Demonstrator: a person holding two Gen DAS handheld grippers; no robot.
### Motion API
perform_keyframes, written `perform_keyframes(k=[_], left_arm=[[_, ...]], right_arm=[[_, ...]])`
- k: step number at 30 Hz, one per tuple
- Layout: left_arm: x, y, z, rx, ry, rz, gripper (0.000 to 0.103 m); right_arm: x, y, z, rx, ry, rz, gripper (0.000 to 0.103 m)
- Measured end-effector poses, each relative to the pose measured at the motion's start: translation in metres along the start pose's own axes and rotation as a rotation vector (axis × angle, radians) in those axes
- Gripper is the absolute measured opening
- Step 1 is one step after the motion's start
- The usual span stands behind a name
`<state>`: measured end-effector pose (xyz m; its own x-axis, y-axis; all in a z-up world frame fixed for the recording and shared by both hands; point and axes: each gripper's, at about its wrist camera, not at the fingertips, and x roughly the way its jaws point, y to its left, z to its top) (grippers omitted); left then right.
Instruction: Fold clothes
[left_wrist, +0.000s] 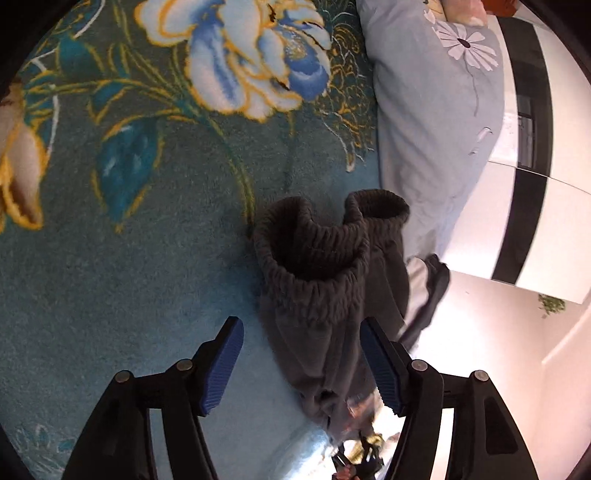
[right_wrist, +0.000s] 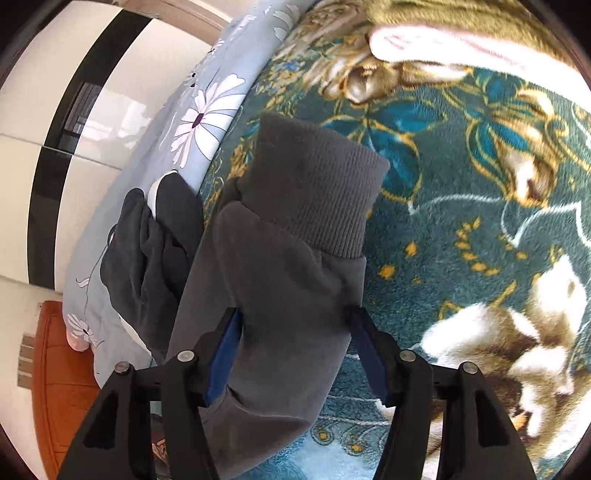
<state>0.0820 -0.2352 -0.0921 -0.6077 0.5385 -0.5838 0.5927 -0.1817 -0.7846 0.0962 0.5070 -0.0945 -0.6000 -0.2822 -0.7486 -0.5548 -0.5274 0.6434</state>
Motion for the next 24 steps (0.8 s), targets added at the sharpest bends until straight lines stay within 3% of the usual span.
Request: perform_keyframes(k=[2,4,6,13,14,15,16,18,21,24], left_arm=[[0.015,-0.013,-0.001,0.019,0.008,-0.038,0.074],[0.024,-0.024,-0.002,0.074,-0.011,-0.004,0.081],[0.032,-0.034,-0.002,0.134,-0.032,0.045,0.081],[0.041,-0.045,0.003,0.164,-0.06,0.119,0.081],[0.042,-0.046,0.004,0.158,-0.068,0.137,0.079],[0.044,-0.047,0.004,0.151,-0.076,0.157,0.068],[0.044,-0.048,0.004,0.149,-0.084,0.182,0.056],[0.043,-0.05,0.002,0.148,-0.096,0.215,0.047],[0.035,-0.061,-0.004,0.18,-0.092,0.196,0.033],[0.019,-0.082,-0.014,0.255,-0.062,0.122,0.029]], right_arm=[[0.008,0.0,0.003,0.028,-0.008,0.011,0.066],[0.014,0.004,0.006,0.038,-0.014,0.021,0.066],[0.022,0.011,0.009,0.022,-0.014,0.004,0.068],[0.03,0.02,0.013,0.077,-0.046,-0.01,0.068],[0.031,0.022,0.014,0.093,-0.046,-0.015,0.064],[0.032,0.025,0.014,0.096,-0.041,-0.03,0.049],[0.033,0.028,0.014,0.098,-0.037,-0.044,0.042],[0.034,0.035,0.015,0.101,-0.029,-0.072,0.024],[0.024,0.047,0.014,0.07,-0.036,-0.077,0.016],[0.007,0.058,0.013,0.047,-0.058,-0.039,0.014]])
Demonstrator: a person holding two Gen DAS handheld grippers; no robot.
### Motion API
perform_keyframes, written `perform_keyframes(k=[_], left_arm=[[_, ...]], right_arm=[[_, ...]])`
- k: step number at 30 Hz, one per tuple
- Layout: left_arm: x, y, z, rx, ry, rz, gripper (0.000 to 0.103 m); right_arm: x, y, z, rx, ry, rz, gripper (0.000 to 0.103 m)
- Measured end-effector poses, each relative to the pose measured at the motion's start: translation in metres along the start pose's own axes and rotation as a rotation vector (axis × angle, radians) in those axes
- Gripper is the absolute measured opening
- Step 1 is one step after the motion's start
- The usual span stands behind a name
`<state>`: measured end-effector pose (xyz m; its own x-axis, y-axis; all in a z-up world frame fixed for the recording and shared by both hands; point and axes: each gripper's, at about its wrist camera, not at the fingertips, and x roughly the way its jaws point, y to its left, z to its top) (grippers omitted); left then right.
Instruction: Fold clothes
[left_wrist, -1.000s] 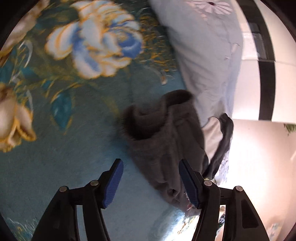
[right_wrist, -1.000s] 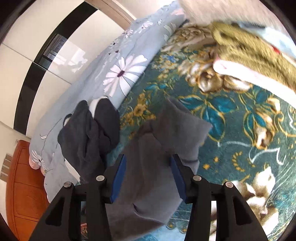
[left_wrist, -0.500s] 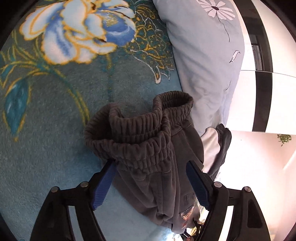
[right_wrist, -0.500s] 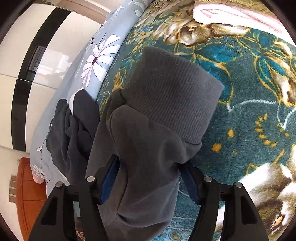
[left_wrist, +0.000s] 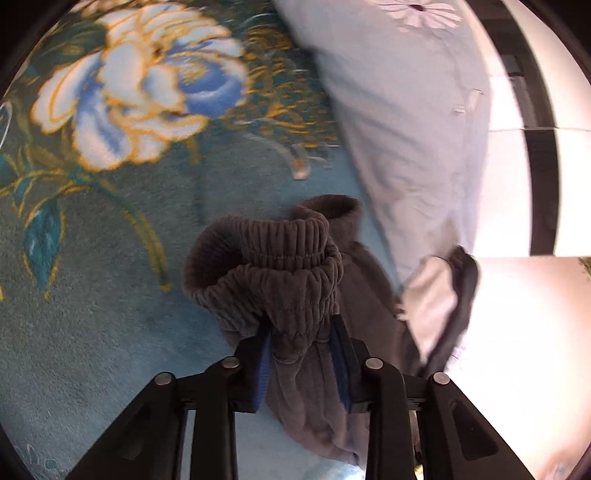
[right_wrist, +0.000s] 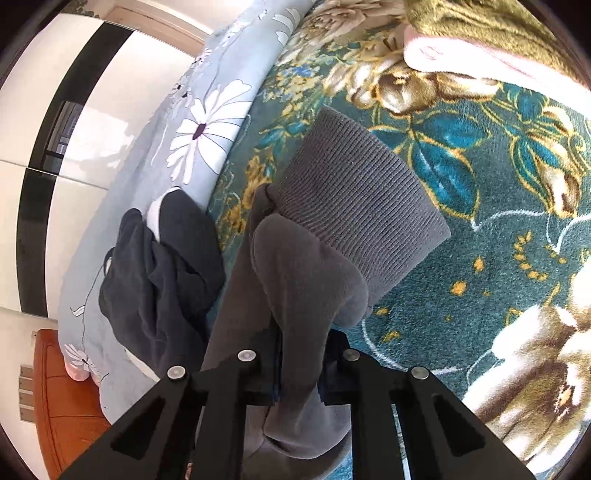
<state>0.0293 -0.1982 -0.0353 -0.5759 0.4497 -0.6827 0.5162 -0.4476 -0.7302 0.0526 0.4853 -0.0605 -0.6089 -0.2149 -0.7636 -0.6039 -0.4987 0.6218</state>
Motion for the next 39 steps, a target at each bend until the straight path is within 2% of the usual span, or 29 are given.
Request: perform_keyframes(k=[5,8,10,11,14,15,16,18,19,22,23,25,29,31,32,36,37,39], left_arm=[[-0.064,-0.044,-0.012,0.234,0.028,-0.195,0.028],[-0.1,-0.033,-0.021,0.306,0.042,-0.242,0.029],[-0.103,0.0,-0.026,0.283,0.081,-0.217,0.032],[-0.097,0.02,-0.029,0.261,0.11,-0.168,0.032],[-0.071,0.087,-0.045,0.168,0.197,0.002,0.032],[-0.065,0.105,-0.053,0.136,0.217,0.047,0.032],[-0.062,0.118,-0.06,0.11,0.224,0.073,0.032],[-0.067,0.129,-0.067,0.099,0.213,0.062,0.032],[-0.069,0.13,-0.066,0.1,0.225,0.055,0.035],[-0.086,0.121,-0.064,0.141,0.252,0.058,0.04],[-0.096,0.115,-0.063,0.178,0.238,0.066,0.041],[-0.114,0.099,-0.06,0.269,0.214,0.068,0.052],[-0.127,0.061,-0.047,0.479,0.149,0.108,0.063],[-0.115,0.045,-0.037,0.556,0.133,0.122,0.066],[-0.097,0.037,-0.02,0.578,0.138,0.139,0.066],[-0.047,0.023,0.001,0.634,0.225,0.191,0.071],[-0.037,0.024,0.004,0.628,0.246,0.207,0.071],[-0.021,0.031,0.005,0.594,0.3,0.166,0.075]], right_arm=[[-0.05,0.022,-0.008,-0.117,-0.036,0.078,0.013],[-0.093,0.027,-0.021,-0.171,-0.08,0.141,0.013],[-0.122,0.017,-0.031,-0.174,-0.106,0.174,0.013],[-0.131,0.006,-0.037,-0.163,-0.108,0.176,0.013],[-0.128,-0.042,-0.05,-0.11,-0.06,0.094,0.013],[-0.117,-0.063,-0.055,-0.062,-0.011,0.037,0.013],[-0.108,-0.083,-0.064,-0.017,0.033,-0.005,0.013],[-0.086,-0.11,-0.077,0.034,0.089,-0.091,0.013],[-0.082,-0.117,-0.083,0.039,0.087,-0.114,0.013],[-0.086,-0.131,-0.088,0.104,0.063,-0.065,0.013],[-0.087,-0.128,-0.087,0.104,0.067,-0.064,0.013],[-0.089,-0.117,-0.086,0.058,0.074,-0.089,0.013],[-0.095,-0.098,-0.087,-0.054,0.086,-0.153,0.016],[-0.095,-0.097,-0.09,-0.061,0.094,-0.166,0.017],[-0.096,-0.1,-0.091,-0.05,0.095,-0.16,0.017],[-0.098,-0.111,-0.098,-0.005,0.1,-0.136,0.02],[-0.101,-0.113,-0.099,0.006,0.1,-0.127,0.02],[-0.107,-0.116,-0.1,0.02,0.099,-0.12,0.022]])
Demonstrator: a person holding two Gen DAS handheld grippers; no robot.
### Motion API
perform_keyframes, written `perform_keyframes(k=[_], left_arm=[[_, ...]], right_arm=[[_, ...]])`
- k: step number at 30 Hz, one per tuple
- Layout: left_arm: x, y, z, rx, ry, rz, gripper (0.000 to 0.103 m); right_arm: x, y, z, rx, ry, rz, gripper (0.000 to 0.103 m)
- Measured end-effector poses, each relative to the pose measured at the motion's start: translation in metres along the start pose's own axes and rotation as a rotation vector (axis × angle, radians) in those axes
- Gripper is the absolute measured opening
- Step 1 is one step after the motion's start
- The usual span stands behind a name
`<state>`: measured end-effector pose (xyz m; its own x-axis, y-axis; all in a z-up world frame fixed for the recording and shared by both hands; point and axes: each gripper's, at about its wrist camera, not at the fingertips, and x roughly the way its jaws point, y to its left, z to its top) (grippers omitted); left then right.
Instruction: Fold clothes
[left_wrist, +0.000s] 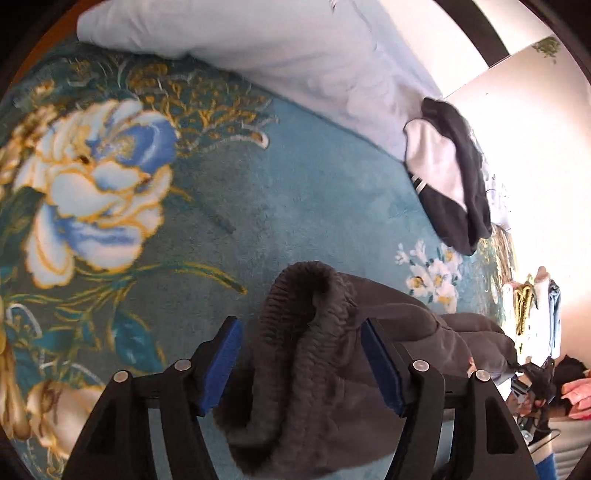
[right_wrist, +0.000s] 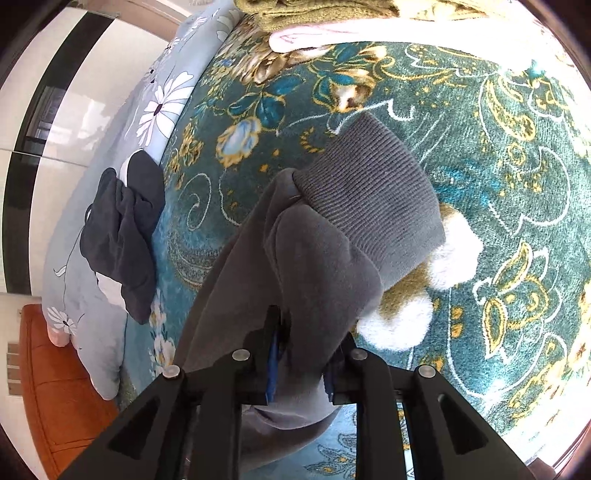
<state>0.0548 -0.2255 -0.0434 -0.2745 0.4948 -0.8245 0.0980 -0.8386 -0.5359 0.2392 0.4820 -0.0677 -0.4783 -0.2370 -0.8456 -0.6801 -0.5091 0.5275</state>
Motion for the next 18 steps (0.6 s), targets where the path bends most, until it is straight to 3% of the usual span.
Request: perform_keyframes(k=[3,6,13,18], left_arm=[[0.012,0.002,-0.006,-0.018,0.033,-0.028,0.076],[0.005,-0.012,-0.017,0.075,-0.027,0.007,0.073],[-0.02,-0.065,-0.031,0.347,-0.138,0.186,0.046],[-0.031,-0.102,-0.047,0.518,-0.228,0.279,0.045]], right_arm=[[-0.007,-0.001,-0.002,-0.01,-0.003,-0.011,0.026],[-0.008,-0.002,-0.005,-0.014,-0.004,-0.023,0.027],[0.005,-0.004,-0.004,0.046,-0.02,-0.036,0.029],[0.006,-0.001,-0.006,0.062,-0.042,-0.05,0.03]])
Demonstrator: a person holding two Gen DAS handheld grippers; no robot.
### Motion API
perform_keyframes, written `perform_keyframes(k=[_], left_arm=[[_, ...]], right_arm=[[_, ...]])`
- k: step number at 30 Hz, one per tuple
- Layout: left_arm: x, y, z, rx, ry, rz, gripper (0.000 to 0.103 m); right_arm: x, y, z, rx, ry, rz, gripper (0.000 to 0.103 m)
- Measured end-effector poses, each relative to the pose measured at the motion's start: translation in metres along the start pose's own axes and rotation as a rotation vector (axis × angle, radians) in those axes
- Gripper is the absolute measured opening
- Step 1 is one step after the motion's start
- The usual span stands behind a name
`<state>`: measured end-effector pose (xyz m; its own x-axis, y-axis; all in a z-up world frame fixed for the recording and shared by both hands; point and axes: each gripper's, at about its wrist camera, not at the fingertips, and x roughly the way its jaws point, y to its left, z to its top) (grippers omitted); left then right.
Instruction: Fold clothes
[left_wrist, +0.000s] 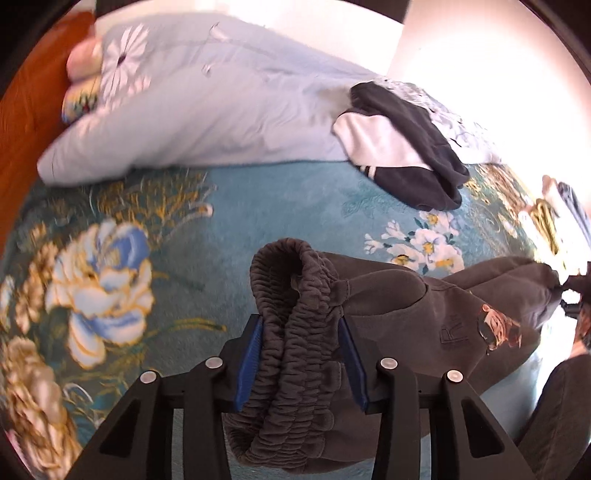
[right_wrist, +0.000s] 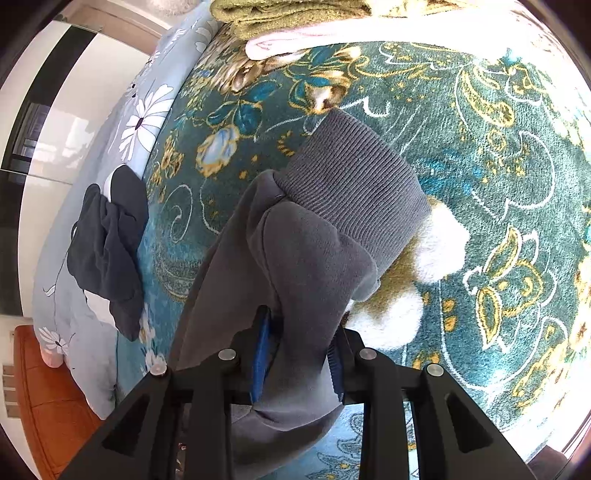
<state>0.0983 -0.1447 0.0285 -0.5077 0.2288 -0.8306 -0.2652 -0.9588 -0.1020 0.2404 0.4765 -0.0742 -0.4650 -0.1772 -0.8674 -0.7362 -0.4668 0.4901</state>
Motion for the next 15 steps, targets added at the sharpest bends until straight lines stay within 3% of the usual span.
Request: perform_keyframes(k=[4,6,8,10,13,15], left_arm=[[-0.021,-0.036,-0.011,0.216,-0.056,0.055,0.045],[-0.024,-0.042,-0.017,0.236,-0.044,-0.009,0.045],[-0.021,-0.036,-0.02,0.187,-0.026,-0.054,0.047],[-0.012,-0.015,-0.018,0.071,-0.01,-0.02,0.047],[-0.005,0.03,-0.01,-0.168,-0.021,-0.108,0.046],[0.0,0.048,-0.001,-0.23,-0.034,-0.097,0.046]], right_arm=[[0.0,-0.004,-0.002,0.005,0.003,0.011,0.03],[-0.001,-0.005,-0.003,0.006,0.007,0.012,0.031],[0.0,-0.006,-0.003,0.007,0.01,0.015,0.032],[0.001,-0.005,-0.003,0.003,0.014,0.014,0.032],[-0.001,-0.003,-0.003,-0.005,0.02,0.016,0.032],[-0.001,-0.003,-0.002,-0.015,0.024,0.015,0.032]])
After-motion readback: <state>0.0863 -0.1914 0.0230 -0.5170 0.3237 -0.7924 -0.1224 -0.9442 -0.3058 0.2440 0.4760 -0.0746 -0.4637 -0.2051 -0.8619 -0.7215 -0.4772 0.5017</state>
